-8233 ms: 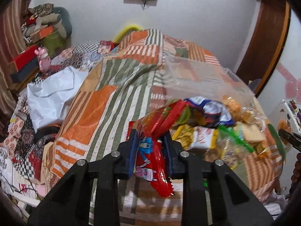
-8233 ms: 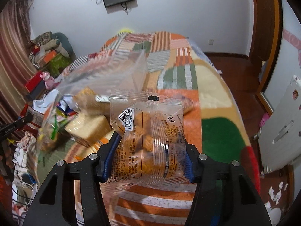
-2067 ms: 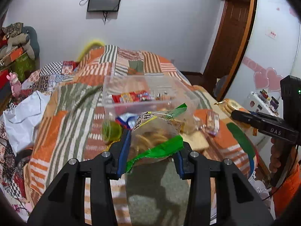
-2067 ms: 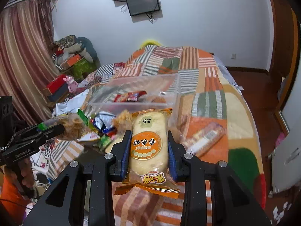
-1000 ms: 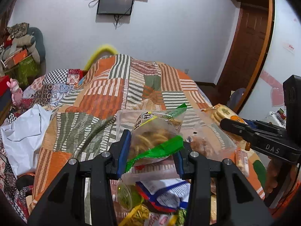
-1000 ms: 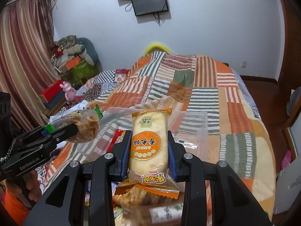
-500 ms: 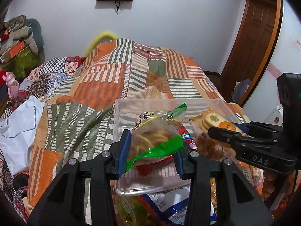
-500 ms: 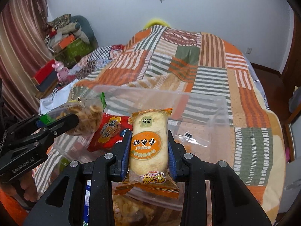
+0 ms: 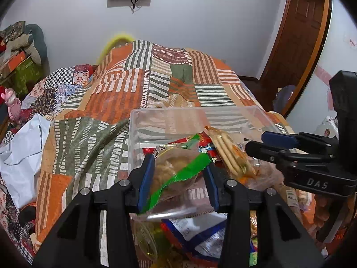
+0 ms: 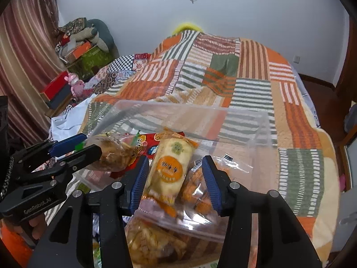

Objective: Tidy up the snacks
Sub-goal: 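Lower both held snacks into the clear box and open both tools, then grasp the white snack bag with the left tool while the right tool grasps the biscuit roll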

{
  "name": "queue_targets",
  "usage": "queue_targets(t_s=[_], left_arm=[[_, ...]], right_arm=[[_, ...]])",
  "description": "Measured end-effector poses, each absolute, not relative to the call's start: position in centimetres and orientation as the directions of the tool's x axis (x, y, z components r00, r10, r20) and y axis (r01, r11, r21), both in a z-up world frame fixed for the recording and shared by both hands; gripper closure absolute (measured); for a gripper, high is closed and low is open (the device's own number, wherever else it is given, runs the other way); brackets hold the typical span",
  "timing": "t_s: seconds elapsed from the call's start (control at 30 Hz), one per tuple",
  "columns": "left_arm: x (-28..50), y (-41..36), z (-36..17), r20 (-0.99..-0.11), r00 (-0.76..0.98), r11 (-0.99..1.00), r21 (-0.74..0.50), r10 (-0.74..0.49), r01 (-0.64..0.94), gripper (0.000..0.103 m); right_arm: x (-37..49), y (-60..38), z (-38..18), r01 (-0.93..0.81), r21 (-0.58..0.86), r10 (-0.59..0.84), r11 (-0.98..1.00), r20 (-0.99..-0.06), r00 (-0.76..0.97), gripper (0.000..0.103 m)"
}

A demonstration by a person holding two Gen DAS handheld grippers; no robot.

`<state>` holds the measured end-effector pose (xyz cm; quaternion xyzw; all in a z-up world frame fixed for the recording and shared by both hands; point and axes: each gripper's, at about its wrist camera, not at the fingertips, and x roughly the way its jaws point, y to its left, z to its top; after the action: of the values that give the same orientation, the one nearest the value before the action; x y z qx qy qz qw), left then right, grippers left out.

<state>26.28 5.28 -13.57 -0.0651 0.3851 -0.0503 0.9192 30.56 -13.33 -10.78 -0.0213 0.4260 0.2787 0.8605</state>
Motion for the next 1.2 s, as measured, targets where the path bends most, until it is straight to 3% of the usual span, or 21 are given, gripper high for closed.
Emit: queue_targets(t_s=[0.1, 0.2, 0.33, 0.63, 1.2], left_arm=[[25.5, 5.3, -12.8, -0.696, 0.702, 0.985, -0.166, -0.149, 0.045, 0.059], [24.3, 5.4, -11.9, -0.682, 0.717, 0.986, -0.160, -0.143, 0.044, 0.048], [22.7, 5.7, -10.7, -0.668, 0.731, 0.986, -0.159, -0.142, 0.047, 0.044], [18.8, 6.1, -10.3, -0.677, 0.728, 0.992, -0.122, -0.107, 0.032, 0.027], [14.4, 3.8, -15.1, -0.772, 0.623, 0.991, -0.127, -0.127, 0.044, 0.027]], right_arm=[[29.8, -14.1, -9.9, -0.496, 0.192, 0.462, 0.847, -0.728, 0.507, 0.050], [28.8, -15.0, -8.9, -0.493, 0.173, 0.454, 0.853, -0.711, 0.537, 0.049], [27.5, -16.1, -8.0, -0.483, 0.157, 0.445, 0.861, -0.692, 0.569, 0.044], [24.8, -19.7, -7.6, -0.438, 0.111, 0.390, 0.892, -0.679, 0.622, 0.043], [23.1, -27.4, -13.7, -0.264, 0.133, 0.262, 0.955, -0.794, 0.548, 0.043]])
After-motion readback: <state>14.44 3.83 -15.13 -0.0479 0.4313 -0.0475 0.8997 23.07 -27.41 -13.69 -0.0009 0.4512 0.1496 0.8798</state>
